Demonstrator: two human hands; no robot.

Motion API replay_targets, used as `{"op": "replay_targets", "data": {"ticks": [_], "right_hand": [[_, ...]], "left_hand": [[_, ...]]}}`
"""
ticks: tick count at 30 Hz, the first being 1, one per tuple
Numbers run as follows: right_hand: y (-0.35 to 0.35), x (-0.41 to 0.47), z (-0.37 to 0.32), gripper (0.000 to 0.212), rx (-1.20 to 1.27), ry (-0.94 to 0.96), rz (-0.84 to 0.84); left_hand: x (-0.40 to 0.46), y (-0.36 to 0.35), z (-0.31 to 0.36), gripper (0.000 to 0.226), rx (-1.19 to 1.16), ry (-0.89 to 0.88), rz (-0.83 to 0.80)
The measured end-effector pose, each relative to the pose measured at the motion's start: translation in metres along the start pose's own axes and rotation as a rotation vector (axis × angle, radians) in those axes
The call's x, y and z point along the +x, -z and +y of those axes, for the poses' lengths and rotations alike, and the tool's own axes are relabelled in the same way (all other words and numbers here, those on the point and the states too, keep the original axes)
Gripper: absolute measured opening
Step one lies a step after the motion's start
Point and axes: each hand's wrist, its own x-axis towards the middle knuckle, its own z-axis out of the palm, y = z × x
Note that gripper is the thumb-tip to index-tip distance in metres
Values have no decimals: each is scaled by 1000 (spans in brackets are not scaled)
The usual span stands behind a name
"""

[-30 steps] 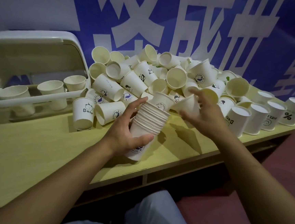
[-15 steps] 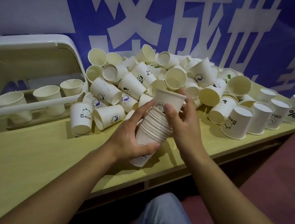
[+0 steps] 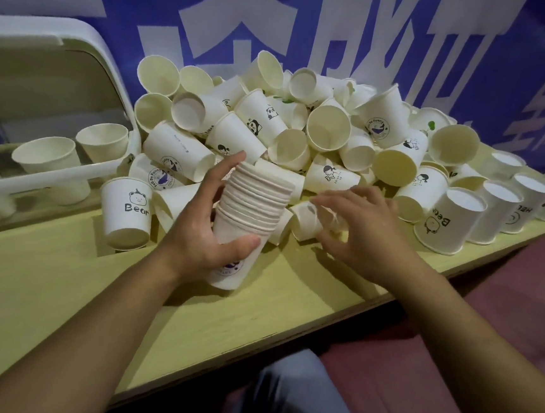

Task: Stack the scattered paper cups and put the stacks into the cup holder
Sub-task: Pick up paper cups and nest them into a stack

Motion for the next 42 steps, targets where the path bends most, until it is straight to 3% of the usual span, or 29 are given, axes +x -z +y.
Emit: {"op": "replay_targets", "data": {"ticks": [4,8,11,14,16,19,23,26,31,36,42], "right_hand": [[4,24,3,66,-304,54,-190],[13,37,8,72,-342,39,-197],[23,36,11,71,-142,11,6],[26,29,3,70,314,33,290],[26,27,-7,77,542,91,350],[24,26,-26,68,740,113,304],[11,26,-49,24,970,21,261],[7,27,-60,15,1094,-67,283],[11,28,-65,55,1096,-55,203],[9,28,-63,60,1091,-73,164],[7,28,-63,42,1163,-82,116]], "left_hand": [[-10,2,1,98,-61,21,-23],[-12,0,5,96,-83,23,-28],[-13,-1,5,94,-76,20,-37],[-16,-4,6,96,-62,13,-81],[-18,-6,8,97,-57,8,-122],[-19,-8,9,97,-61,4,-136],[-19,-8,9,100,-74,15,-104],[-18,-8,8,103,-83,32,-100],[-19,-5,8,105,-64,25,-72],[-19,-5,5,107,-52,14,-53],[-16,-7,2,103,-64,-20,-18]]}}
